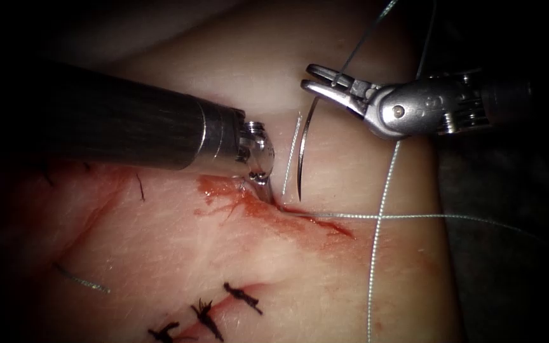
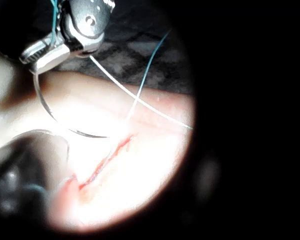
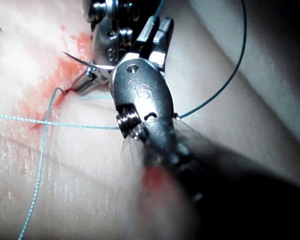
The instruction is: Wound Closure
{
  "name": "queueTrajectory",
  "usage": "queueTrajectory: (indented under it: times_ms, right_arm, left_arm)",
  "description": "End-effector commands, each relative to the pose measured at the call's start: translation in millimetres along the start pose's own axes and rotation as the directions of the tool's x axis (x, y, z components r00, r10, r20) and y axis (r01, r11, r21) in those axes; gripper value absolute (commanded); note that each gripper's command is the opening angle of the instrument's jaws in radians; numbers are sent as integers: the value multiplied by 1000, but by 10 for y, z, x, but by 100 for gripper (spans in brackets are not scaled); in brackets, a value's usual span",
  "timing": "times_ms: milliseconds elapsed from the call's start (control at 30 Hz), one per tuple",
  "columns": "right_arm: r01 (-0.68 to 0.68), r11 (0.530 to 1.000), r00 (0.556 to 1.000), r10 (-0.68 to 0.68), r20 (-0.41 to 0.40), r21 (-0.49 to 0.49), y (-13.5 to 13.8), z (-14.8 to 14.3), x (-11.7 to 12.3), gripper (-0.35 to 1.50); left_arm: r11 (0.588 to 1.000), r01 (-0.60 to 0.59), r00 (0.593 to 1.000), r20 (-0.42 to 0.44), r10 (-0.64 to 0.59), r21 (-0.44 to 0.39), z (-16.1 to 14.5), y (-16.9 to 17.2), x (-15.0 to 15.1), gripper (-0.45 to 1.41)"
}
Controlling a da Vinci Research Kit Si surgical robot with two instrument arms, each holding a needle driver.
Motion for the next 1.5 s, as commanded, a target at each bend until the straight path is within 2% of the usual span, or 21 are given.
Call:
queueTrajectory:
  times_ms: [33, 100, 200, 367, 667, 733, 767, 833, 867, 967, 1133, 1300, 1500]
  right_arm:
    - [14, 1000, 1000, -14, 2, 4, -7, 8, -2, -35]
    - [83, 997, 996, -83, 36, 11, -15, 8, -7, -35]
    - [105, 994, 992, -102, 70, -35, -20, 14, -12, -35]
    - [138, 988, 989, -134, 62, -70, -30, 19, -16, -35]
    - [202, 977, 978, -197, 68, -68, -35, 23, -18, -35]
    - [209, 975, 977, -205, 66, -70, -35, 23, -19, -35]
    - [213, 975, 976, -209, 66, -70, -33, 22, -18, -35]
    - [210, 975, 976, -205, 67, -71, -30, 20, -16, -35]
    - [210, 975, 976, -205, 67, -71, -30, 20, -16, -35]
    - [215, 974, 975, -211, 67, -71, -25, 16, -12, -35]
    - [212, 975, 976, -207, 67, -72, -22, 14, -10, -35]
    - [213, 974, 976, -208, 67, -72, -23, 15, -10, -35]
    - [213, 975, 976, -210, 56, -58, -30, 24, -7, -35]
  left_arm:
    - [1000, -2, 1000, -5, 2, -3, 4, -3, 3, -45]
    - [999, -8, 999, -50, 5, -43, 1, 0, 4, -45]
    - [997, -20, 997, -80, 14, -78, -2, 4, 5, -45]
    - [994, -35, 995, -93, 26, -107, -6, 12, 3, -45]
    - [994, -39, 993, -113, 28, -100, -12, 16, 4, -45]
    - [996, -65, 988, -141, 56, -61, -13, 11, 11, -45]
    - [994, -106, 987, -124, 104, -12, -14, 5, 18, -45]
    - [993, -108, 990, -90, 111, 41, -15, -2, 20, -45]
    - [993, -108, 990, -90, 111, 41, -15, -2, 20, -45]
    - [988, -100, 994, -24, 104, 116, -5, -13, 7, -45]
    - [987, -129, 991, 51, 125, 94, 15, -12, -21, -45]
    - [989, -125, 991, 61, 120, 74, 19, -6, -23, -45]
    - [991, -113, 990, 92, 106, 70, 35, -14, -21, -45]
